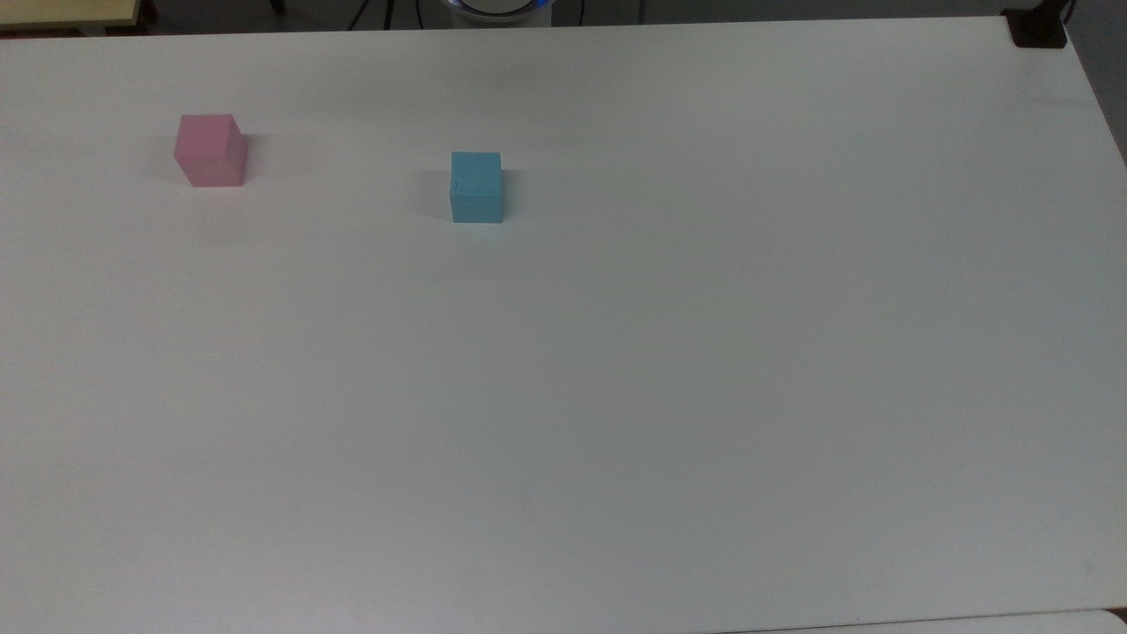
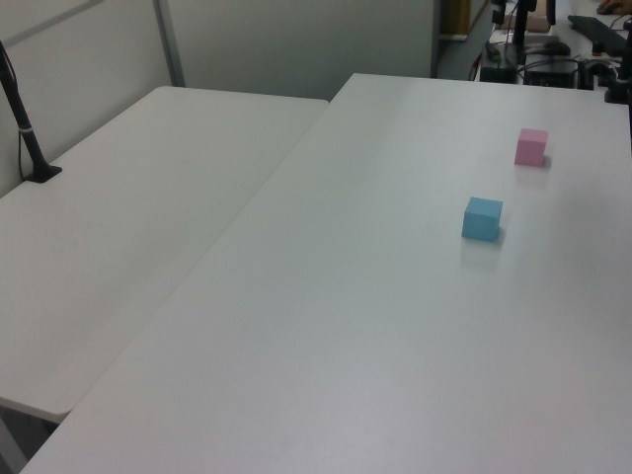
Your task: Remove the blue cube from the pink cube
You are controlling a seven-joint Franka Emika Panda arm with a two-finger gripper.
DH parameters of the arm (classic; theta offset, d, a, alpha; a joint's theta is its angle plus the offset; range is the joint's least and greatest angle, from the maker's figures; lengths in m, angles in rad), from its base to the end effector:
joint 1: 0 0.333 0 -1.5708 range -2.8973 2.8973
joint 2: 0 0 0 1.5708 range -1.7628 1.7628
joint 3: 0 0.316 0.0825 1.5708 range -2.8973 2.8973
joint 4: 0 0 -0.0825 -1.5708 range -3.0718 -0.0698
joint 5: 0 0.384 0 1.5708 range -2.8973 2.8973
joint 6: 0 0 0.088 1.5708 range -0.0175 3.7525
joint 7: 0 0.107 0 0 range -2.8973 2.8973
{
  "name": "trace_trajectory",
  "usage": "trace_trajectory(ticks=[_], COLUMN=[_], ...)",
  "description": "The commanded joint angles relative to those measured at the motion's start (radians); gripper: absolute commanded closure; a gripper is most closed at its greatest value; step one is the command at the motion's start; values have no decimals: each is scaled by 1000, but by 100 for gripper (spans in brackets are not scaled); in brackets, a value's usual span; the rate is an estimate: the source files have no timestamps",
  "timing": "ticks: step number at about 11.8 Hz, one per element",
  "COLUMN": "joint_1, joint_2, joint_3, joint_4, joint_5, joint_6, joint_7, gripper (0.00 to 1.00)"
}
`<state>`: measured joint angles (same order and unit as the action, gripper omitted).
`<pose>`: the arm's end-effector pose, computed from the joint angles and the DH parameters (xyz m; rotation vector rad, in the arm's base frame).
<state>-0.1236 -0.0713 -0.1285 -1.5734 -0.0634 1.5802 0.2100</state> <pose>0.5142 -0.1423 0.6628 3.0009 -0.7090 0.1178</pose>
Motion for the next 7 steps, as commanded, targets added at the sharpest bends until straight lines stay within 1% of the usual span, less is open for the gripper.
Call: trace_trajectory(ticks=[1,2,7], joint_1=[26,24,32], joint_2=[5,7,7], joint_3=[-28,-28,-26], joint_4=[4,4,1], joint_5=[8,13,16], joint_6=[33,41,27], joint_7=[-233,-301,-317], gripper=[0,0,0])
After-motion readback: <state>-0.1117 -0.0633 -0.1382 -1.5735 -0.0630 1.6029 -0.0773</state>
